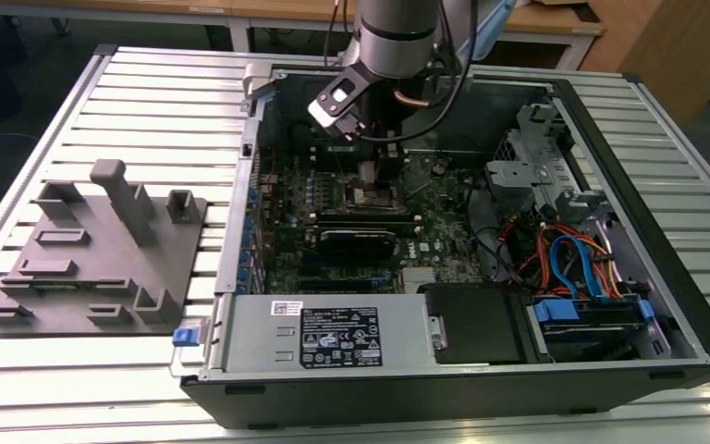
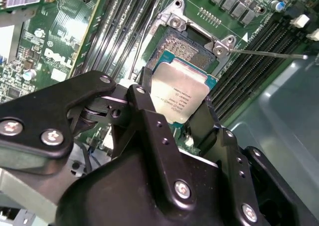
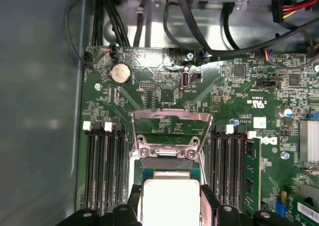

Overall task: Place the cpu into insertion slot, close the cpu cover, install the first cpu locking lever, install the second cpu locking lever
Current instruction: 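Place the cpu into insertion slot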

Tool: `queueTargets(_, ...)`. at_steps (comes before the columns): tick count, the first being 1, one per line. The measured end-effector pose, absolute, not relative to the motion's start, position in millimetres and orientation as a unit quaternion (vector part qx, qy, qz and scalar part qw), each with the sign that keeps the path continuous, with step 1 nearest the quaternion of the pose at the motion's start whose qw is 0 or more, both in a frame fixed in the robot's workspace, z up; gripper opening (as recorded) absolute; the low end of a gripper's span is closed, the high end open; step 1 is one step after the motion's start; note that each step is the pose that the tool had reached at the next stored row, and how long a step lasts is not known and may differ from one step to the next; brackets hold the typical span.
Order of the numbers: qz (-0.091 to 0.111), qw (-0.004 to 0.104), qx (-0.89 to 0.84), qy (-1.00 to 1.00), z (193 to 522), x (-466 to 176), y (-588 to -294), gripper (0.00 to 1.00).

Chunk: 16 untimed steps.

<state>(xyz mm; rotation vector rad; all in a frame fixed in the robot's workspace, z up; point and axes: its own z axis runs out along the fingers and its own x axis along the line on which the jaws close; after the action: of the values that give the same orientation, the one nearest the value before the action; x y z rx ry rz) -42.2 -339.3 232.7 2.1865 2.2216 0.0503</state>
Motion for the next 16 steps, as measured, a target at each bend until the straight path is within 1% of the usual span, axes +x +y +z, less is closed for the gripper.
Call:
queueTargets(8, 0.016, 0.012, 0.701, 0.712, 218, -42, -340, 0.54)
queueTargets(16, 0.016, 0.012, 0.701, 0.712, 215, -42, -340, 0.54)
